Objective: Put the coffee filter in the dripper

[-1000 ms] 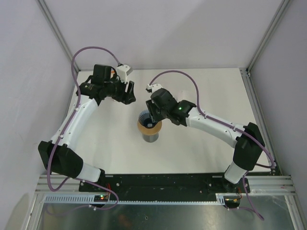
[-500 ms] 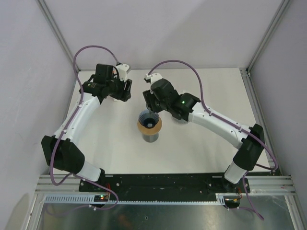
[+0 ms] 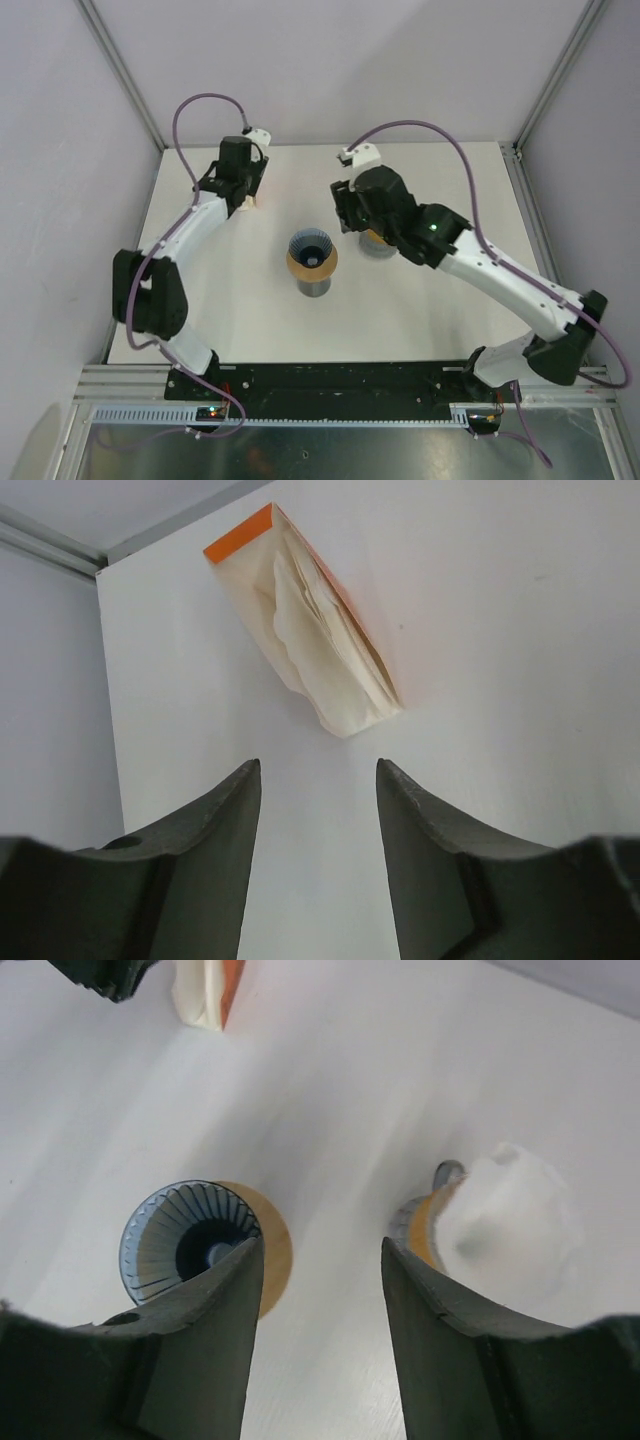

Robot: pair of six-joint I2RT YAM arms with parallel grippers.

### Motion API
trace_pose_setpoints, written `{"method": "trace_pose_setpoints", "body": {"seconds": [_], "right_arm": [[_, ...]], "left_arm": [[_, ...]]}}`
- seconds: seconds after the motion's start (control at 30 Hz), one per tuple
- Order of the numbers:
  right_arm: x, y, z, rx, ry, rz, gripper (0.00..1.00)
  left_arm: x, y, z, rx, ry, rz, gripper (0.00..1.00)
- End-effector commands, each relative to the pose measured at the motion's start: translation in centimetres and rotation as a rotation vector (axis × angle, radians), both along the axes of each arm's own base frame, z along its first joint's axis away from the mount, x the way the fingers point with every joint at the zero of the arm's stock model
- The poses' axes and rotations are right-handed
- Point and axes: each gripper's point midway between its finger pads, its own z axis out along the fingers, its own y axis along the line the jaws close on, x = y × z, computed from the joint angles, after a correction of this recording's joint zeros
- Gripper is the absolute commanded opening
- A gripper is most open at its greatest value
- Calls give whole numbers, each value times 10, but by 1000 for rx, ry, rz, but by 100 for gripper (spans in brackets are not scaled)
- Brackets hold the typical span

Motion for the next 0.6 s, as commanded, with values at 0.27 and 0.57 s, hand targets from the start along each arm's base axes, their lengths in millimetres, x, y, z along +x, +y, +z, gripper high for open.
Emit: {"method": "trace_pose_setpoints", "body": {"seconds": [0.27, 0.57], "right_arm": [[-12, -95, 33, 3, -125, -180, 80], [-14, -117, 18, -42, -113, -227, 81]], "left_arm": [[83, 27, 11, 19, -111, 127, 47], [111, 32, -8, -48, -91, 121, 39]]}}
